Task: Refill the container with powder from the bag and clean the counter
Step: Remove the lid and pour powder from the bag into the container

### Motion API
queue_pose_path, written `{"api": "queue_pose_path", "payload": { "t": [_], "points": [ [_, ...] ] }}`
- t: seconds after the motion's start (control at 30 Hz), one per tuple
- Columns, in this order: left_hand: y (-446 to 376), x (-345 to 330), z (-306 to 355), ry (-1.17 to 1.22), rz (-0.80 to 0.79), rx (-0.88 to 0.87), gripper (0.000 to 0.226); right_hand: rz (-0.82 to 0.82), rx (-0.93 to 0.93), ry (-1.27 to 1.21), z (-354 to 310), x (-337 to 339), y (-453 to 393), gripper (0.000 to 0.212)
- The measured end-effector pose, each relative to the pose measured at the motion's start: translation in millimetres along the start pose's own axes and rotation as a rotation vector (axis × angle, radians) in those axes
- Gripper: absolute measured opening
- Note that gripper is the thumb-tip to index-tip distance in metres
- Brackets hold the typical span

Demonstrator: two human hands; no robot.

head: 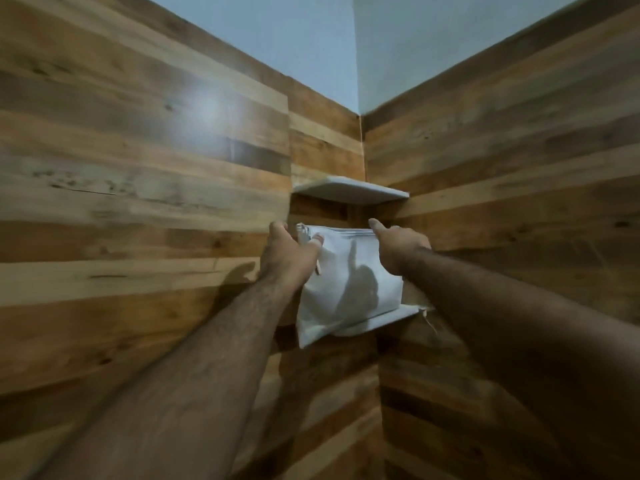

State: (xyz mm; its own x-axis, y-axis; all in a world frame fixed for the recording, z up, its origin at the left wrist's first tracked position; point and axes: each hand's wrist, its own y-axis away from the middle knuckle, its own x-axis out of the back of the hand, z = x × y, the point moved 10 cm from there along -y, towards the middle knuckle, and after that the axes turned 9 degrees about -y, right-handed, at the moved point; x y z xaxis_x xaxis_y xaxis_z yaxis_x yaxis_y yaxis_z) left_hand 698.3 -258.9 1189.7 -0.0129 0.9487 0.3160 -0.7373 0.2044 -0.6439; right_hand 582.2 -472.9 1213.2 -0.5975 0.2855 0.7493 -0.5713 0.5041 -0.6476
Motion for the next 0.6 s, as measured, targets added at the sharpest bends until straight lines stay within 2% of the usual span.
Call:
{"api": "queue_pose_path", "payload": {
  "t": [0.07,0.17,0.27,0.33,0.47,0.6],
  "points": [
    [-20,-12,-4,-0.025,-0.072,-0.001,0.056,-0.027,-0.027,-0.014,-2,-7,-27,0.086],
    [-44,-24,-11,-0.030,-0.123,-0.016,0.035,-0.026,-0.020,-0.038,-2,-16,-56,0.074],
    [-60,-31,-12,-0.064,-0.200,-0.049,0.040,-0.057,0.029,-0.030,-4,-26,-78,0.053],
    [-65,-35,-5,-0.171,-0.226,-0.129,0.039,-0.037,0.048,-0.027,-5,-29,-85,0.043],
    [-61,-35,17,-0.390,-0.167,-0.310,0.021,0.048,0.038,-0.124,1,-28,-83,0.038],
    [-47,-29,34,-0.405,-0.060,-0.376,0.023,0.061,0.042,-0.178,12,-10,-75,0.034]
  ]
}}
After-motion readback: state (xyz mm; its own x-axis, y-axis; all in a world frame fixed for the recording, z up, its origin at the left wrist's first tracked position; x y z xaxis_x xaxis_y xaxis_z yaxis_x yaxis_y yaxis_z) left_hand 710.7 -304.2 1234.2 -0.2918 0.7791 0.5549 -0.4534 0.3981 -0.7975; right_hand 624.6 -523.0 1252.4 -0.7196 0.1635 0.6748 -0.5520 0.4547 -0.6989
